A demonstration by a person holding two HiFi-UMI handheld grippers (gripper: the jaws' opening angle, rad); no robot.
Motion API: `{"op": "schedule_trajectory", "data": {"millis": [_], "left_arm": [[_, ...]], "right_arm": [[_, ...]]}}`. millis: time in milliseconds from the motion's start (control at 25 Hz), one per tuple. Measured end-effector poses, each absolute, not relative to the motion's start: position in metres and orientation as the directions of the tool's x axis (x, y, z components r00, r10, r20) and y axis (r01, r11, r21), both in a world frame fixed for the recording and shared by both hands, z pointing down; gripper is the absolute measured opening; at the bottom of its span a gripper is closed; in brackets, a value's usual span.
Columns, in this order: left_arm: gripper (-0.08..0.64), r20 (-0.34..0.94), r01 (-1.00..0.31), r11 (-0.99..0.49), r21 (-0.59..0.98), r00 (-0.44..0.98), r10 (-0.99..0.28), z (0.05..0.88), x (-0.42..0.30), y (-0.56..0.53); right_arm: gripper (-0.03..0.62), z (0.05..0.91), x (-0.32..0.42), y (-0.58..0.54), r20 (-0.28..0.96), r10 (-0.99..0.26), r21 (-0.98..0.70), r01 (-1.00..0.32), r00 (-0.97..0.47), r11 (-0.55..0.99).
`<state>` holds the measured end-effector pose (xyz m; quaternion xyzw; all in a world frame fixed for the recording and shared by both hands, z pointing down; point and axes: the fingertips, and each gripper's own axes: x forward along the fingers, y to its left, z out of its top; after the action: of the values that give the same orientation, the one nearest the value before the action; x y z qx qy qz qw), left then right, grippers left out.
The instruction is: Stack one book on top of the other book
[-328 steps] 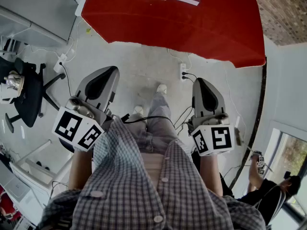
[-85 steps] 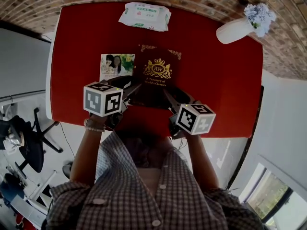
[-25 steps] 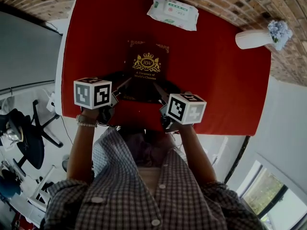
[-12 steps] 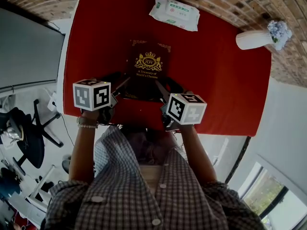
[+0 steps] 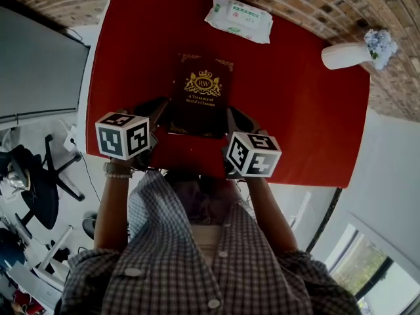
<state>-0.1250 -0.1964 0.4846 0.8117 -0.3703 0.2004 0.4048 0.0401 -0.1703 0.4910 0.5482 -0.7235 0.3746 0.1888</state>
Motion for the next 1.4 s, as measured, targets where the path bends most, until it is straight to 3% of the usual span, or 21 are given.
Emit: {"op": "schedule_trajectory", "data": {"millis": [1400], "left_arm": [[0.008,0.365,-0.658,-0.568,0.495,0.750,-0.551,0.367,-0.075,-0.155]], "right_arm": [[0.008,0.382,0.045,-0.138,0.481,-0.705,-0.376,-0.849,-0.521,0.371]]}}
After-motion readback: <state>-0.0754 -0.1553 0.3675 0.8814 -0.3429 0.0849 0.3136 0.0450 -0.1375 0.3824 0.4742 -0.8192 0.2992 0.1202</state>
